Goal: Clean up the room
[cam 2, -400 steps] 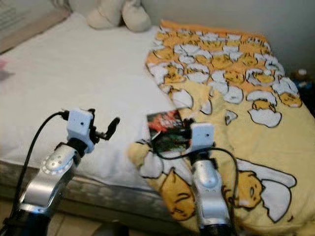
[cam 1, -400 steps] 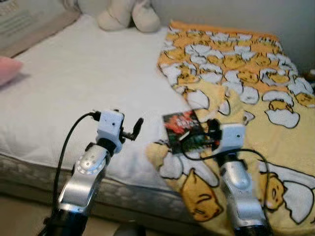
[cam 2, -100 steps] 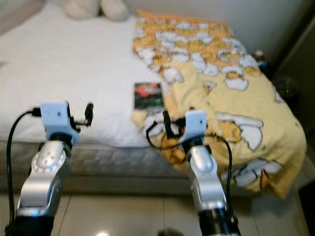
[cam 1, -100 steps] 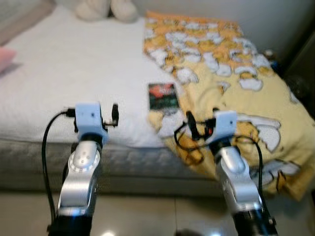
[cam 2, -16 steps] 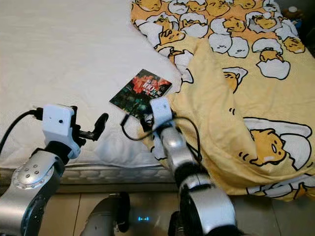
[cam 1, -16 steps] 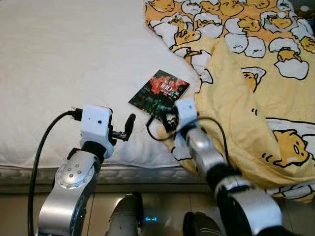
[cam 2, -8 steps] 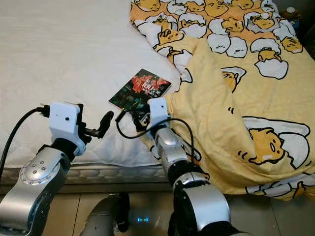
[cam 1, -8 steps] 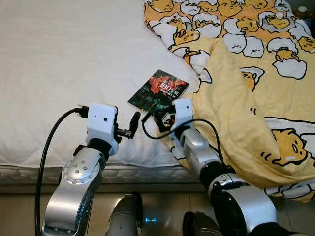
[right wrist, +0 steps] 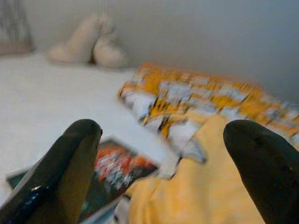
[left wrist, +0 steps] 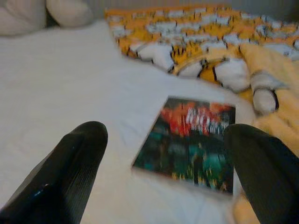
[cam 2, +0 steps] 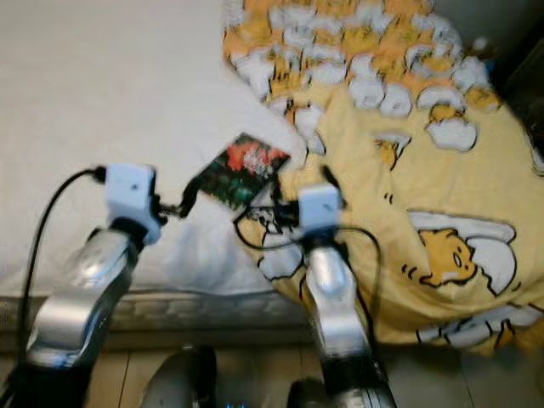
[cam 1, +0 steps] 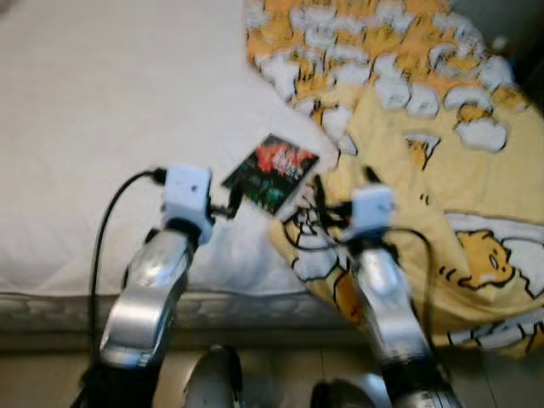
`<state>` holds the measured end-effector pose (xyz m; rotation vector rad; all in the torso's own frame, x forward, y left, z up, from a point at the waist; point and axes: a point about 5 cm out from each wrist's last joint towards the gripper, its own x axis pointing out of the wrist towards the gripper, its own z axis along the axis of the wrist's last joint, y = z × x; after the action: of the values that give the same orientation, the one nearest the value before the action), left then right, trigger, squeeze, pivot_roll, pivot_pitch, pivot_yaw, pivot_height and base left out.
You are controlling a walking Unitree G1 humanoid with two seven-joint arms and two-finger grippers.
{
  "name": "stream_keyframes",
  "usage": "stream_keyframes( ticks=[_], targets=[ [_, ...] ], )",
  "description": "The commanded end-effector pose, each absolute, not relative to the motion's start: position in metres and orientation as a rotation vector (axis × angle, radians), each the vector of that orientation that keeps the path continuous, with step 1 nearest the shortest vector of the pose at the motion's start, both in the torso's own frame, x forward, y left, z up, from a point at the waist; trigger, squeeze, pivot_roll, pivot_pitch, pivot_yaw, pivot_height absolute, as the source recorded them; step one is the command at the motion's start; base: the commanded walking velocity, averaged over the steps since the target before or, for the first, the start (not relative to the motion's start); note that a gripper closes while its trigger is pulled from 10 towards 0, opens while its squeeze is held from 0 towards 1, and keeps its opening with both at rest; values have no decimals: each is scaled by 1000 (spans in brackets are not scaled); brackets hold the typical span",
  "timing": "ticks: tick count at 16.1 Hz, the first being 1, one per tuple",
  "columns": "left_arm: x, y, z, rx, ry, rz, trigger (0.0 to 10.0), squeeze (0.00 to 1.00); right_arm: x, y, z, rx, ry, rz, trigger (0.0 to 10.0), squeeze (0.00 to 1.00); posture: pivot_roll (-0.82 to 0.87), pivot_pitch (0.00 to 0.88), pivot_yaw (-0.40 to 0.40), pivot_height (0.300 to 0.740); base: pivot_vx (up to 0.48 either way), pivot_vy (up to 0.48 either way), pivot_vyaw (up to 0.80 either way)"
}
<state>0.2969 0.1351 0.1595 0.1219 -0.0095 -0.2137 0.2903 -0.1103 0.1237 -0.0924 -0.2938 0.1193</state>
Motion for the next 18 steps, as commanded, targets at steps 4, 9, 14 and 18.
stream_keyframes(
  ticks=[4, 9, 14, 18],
  targets=[
    [295, 136, 153, 117, -8, -230, 10000, 0, 273, -136, 133, -42, -301, 20, 10000, 0, 50, 0, 14, 710, 0, 0, 0],
    [301, 132, 146, 146, -21, -318, 10000, 0, 262, -138, 125, -35, -200, 33, 10000, 0, 16, 0, 46, 710, 0, 283, -364],
    [311, 133, 145, 196, -6, -283, 10000, 0, 270, -135, 118, -53, -145, 61, 10000, 0, 14, 0, 48, 710, 0, 273, -446],
    [312, 136, 143, 105, -7, -274, 10000, 0, 272, -136, 114, -34, -119, 49, 10000, 0, 14, 0, 43, 710, 0, 116, -584]
  ],
)
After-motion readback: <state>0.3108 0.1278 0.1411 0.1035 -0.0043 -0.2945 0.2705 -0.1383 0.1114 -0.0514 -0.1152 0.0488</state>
